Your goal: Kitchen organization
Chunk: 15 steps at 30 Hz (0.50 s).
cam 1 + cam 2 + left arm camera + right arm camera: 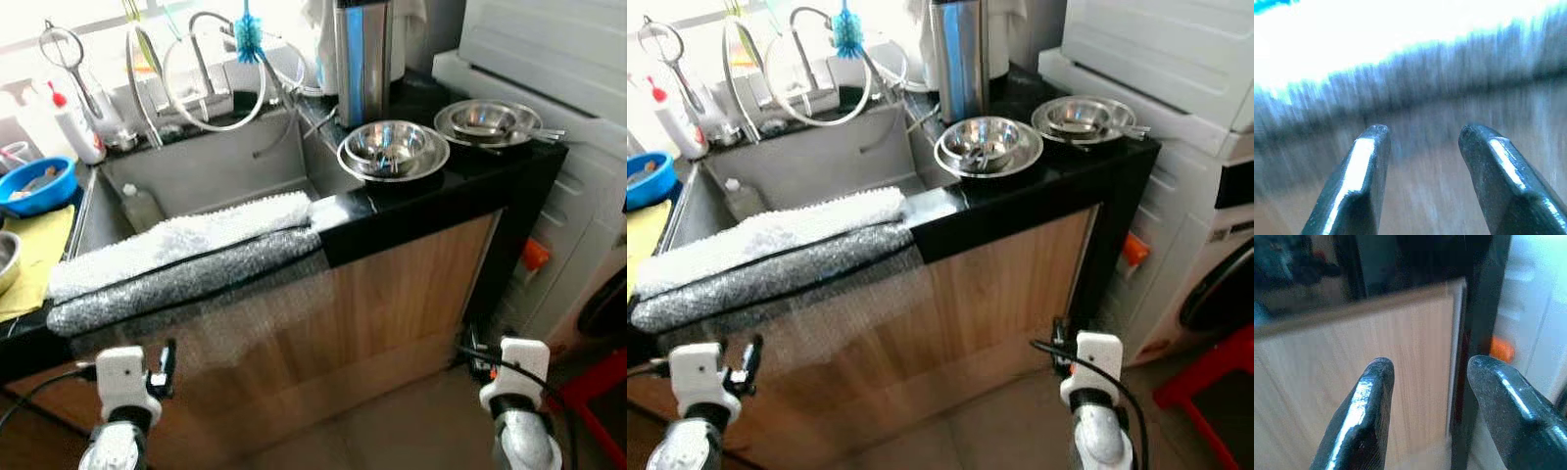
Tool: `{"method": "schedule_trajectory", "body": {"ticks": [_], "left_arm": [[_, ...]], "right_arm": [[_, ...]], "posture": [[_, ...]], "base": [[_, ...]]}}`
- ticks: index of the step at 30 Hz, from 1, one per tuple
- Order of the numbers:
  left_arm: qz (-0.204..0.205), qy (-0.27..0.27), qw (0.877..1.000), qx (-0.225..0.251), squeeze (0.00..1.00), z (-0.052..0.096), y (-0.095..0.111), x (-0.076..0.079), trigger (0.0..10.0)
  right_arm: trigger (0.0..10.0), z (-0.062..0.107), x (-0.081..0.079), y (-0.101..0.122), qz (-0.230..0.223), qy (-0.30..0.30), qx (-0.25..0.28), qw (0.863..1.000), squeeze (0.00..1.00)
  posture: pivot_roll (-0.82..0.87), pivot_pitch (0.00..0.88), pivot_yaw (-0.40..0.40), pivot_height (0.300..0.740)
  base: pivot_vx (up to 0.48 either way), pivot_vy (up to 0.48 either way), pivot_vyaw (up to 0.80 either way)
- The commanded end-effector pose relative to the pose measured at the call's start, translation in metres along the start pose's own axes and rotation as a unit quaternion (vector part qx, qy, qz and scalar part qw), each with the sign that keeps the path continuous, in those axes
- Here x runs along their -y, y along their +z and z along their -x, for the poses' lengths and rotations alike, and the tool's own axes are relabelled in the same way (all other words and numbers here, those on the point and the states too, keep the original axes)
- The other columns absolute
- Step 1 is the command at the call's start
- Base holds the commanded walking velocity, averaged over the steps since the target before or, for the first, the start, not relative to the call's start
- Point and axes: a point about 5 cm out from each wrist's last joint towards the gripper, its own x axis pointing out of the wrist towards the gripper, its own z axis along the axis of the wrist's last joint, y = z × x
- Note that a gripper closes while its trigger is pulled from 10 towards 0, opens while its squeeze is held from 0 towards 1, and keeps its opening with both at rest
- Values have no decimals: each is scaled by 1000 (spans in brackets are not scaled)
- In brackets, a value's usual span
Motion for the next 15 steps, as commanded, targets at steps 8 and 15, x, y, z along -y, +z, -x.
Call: {"method": "schedule_trajectory", "body": {"ticks": [8, 15], "left_arm": [[16, 17, 995, 93, 0, -29, 65, 4, 10000], [45, -13, 991, 129, 0, -48, 96, 31, 10000]], "right_arm": [[10000, -21, -19, 57, 9, 32, 73, 997, 0], [10000, -43, -36, 91, -7, 48, 109, 993, 0]], "posture": [[-63, 0, 145, 740], [-59, 0, 135, 740]], "base": [[0, 0, 0], [0, 0, 0]]}}
